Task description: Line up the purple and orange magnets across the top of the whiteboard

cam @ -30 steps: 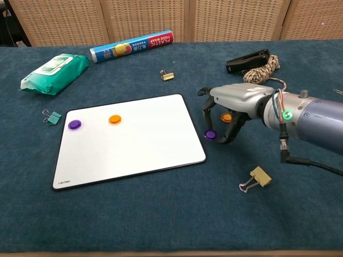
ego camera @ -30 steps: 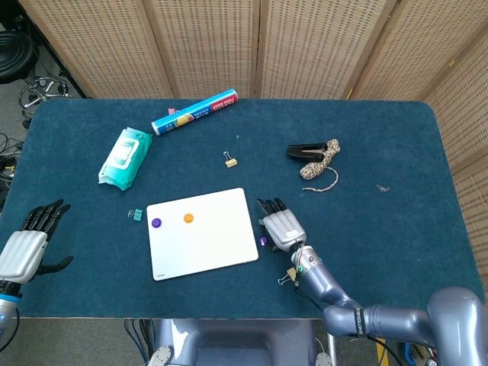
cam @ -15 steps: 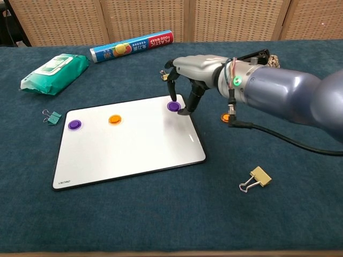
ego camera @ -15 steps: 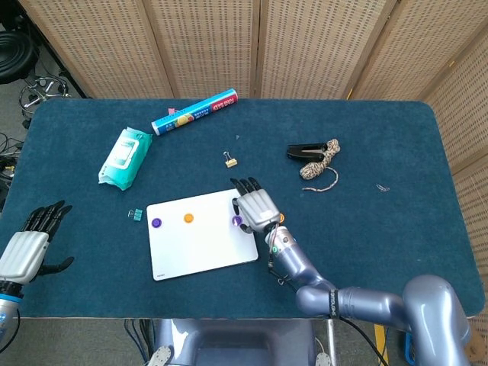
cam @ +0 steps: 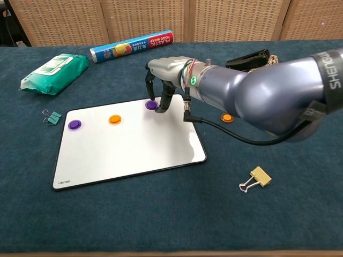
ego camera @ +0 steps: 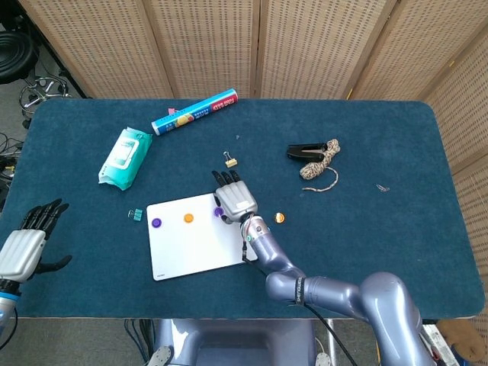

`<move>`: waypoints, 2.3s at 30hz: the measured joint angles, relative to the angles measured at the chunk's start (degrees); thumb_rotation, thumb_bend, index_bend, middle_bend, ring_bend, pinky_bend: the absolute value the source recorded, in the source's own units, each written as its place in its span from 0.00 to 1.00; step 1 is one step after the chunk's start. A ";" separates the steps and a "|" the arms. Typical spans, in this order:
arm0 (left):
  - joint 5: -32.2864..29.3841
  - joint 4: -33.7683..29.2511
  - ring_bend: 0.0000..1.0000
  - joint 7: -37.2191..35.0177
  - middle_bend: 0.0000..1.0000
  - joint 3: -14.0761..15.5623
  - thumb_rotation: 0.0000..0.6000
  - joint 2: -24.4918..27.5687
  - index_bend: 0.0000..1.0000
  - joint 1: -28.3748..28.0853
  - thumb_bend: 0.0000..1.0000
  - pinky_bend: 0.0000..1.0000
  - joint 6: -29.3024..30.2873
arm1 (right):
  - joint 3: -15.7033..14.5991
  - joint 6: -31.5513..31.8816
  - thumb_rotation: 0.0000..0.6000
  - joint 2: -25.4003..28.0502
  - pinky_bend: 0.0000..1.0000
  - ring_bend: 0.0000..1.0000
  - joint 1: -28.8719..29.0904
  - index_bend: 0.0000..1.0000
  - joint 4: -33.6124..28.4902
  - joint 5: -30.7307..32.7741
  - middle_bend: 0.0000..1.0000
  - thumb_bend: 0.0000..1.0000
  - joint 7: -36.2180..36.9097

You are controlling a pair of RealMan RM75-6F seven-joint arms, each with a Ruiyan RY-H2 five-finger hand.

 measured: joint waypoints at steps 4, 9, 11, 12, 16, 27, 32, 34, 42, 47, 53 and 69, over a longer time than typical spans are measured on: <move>-0.06 0.06 0.00 -0.62 0.00 -0.06 1.00 0.22 0.00 -0.06 0.20 0.00 -0.12 | 0.36 -1.56 1.00 -2.89 0.00 0.00 1.63 0.57 5.08 0.91 0.00 0.45 0.29; -0.10 0.07 0.00 -1.45 0.00 -0.13 1.00 0.60 0.00 -0.10 0.20 0.00 -0.22 | 1.07 -2.60 1.00 -5.50 0.00 0.00 3.37 0.57 9.90 1.76 0.00 0.45 0.43; -0.06 0.04 0.00 -1.64 0.00 -0.14 1.00 0.75 0.00 -0.09 0.20 0.00 -0.20 | 1.30 -2.86 1.00 -5.99 0.00 0.00 3.77 0.57 10.87 2.12 0.00 0.45 0.31; -0.03 0.02 0.00 -1.76 0.00 -0.15 1.00 0.80 0.00 -0.09 0.20 0.00 -0.18 | 1.40 -3.01 1.00 -6.21 0.00 0.00 3.95 0.57 11.20 2.35 0.00 0.45 0.15; 0.04 -0.01 0.00 -1.98 0.00 -0.09 1.00 0.93 0.00 -0.14 0.20 0.00 -0.34 | 1.58 -2.92 1.00 -6.34 0.00 0.00 4.06 0.57 11.25 2.44 0.00 0.45 -0.06; 0.13 -0.07 0.00 -1.83 0.00 -0.03 1.00 0.93 0.00 -0.12 0.20 0.00 -0.30 | 1.39 -2.94 1.00 -6.28 0.00 0.00 3.65 0.57 10.87 3.43 0.00 0.45 -1.04; -0.03 -0.10 0.00 -1.79 0.00 -0.10 1.00 0.91 0.00 -0.13 0.20 0.00 -0.33 | 1.31 -2.95 1.00 -6.18 0.00 0.00 3.48 0.57 10.72 3.82 0.00 0.45 -1.42; -0.06 -0.11 0.00 -1.73 0.00 -0.10 1.00 0.91 0.00 -0.14 0.20 0.00 -0.35 | 1.33 -2.99 1.00 -6.15 0.00 0.00 3.45 0.57 10.62 3.98 0.00 0.45 -1.50; 0.04 -0.18 0.00 -1.62 0.00 -0.03 1.00 0.90 0.00 -0.14 0.20 0.00 -0.36 | 1.23 -2.58 1.00 -5.85 0.00 0.00 3.22 0.56 9.50 4.22 0.00 0.45 -1.91; 0.04 -0.23 0.00 -1.59 0.00 0.00 1.00 0.89 0.00 -0.16 0.20 0.00 -0.45 | 1.13 -2.32 1.00 -5.57 0.00 0.00 3.06 0.54 8.89 4.50 0.00 0.45 -2.25; -0.03 -0.26 0.00 -1.59 0.00 -0.06 1.00 0.90 0.00 -0.14 0.20 0.00 -0.37 | 0.99 -2.79 1.00 -5.13 0.00 0.00 2.88 0.48 8.47 4.97 0.00 0.46 -2.35; -0.01 -0.23 0.00 -1.37 0.00 -0.03 1.00 0.82 0.00 -0.19 0.20 0.00 -0.46 | 0.65 -1.90 1.00 -3.08 0.00 0.00 2.28 0.44 4.53 5.39 0.00 0.47 -2.40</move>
